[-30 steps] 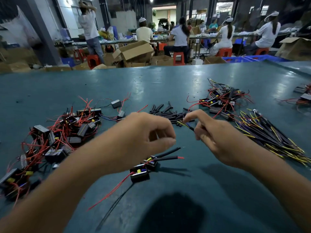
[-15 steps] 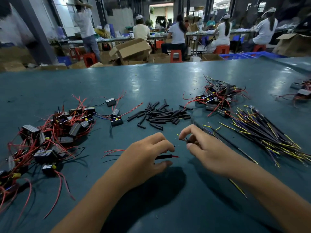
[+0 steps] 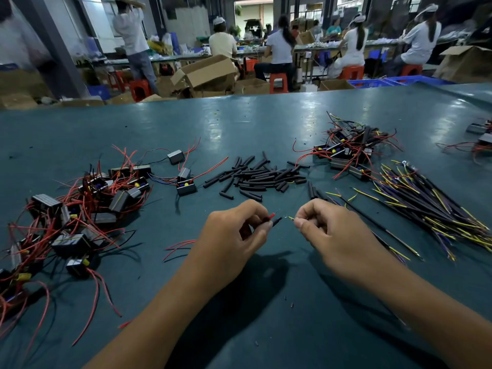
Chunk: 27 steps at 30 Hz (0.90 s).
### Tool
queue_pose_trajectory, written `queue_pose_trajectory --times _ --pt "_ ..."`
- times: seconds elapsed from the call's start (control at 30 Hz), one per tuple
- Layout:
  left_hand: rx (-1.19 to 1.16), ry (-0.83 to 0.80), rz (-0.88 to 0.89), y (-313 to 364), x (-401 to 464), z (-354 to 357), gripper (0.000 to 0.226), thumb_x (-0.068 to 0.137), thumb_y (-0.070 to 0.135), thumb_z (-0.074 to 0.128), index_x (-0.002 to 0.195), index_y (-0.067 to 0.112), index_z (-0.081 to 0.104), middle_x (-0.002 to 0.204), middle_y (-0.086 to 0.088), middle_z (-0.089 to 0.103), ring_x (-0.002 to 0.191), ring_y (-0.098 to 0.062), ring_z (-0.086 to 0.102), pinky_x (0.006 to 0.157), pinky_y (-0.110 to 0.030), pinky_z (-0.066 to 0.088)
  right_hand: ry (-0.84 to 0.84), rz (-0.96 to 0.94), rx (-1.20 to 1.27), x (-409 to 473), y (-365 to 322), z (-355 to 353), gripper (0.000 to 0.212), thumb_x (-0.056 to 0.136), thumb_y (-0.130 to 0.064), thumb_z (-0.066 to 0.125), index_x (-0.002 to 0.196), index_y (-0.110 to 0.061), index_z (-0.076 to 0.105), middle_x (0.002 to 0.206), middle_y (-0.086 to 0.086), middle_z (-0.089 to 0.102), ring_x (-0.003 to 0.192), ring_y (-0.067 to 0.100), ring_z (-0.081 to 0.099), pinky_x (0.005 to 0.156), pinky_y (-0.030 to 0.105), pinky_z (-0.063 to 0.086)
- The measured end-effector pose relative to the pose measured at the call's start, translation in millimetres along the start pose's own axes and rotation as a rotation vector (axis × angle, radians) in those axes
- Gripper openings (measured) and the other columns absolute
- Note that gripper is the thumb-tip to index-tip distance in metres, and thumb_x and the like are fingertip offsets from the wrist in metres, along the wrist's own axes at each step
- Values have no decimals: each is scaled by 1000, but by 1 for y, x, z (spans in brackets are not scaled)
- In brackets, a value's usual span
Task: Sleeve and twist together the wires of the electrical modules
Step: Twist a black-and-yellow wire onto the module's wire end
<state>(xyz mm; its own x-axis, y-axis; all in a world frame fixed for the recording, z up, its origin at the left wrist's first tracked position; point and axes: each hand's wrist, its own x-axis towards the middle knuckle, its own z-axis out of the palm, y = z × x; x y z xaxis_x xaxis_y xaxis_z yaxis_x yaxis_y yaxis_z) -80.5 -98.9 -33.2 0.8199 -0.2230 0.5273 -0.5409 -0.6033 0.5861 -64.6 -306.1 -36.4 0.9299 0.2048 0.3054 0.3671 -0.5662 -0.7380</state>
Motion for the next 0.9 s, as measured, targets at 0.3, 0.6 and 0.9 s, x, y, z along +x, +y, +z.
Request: queue_pose_trajectory --times 0.3,0.6,0.9 --pt "-49 -12 -44 2 -2 5 10 95 19 67 85 20 66 65 12 64 49 -7 48 52 -11 33 259 -96 125 -4 -13 5 10 95 -18 62 88 -25 64 68 -10 62 54 3 48 52 14 37" --pt "-67 -55 -36 3 -2 4 9 96 20 64 87 18 64 70 4 70 48 -13 50 49 -16 36 172 -104 129 -8 -14 18 11 94 -19 63 89 -29 63 70 1 65 63 22 59 61 39 48" --pt "-136 -52 -98 3 -2 4 11 96 26 65 89 19 69 71 6 71 61 -17 64 57 -33 51 147 -104 173 -9 -15 20 5 91 -28 63 86 -29 65 75 -5 68 67 15 63 62 34 51"
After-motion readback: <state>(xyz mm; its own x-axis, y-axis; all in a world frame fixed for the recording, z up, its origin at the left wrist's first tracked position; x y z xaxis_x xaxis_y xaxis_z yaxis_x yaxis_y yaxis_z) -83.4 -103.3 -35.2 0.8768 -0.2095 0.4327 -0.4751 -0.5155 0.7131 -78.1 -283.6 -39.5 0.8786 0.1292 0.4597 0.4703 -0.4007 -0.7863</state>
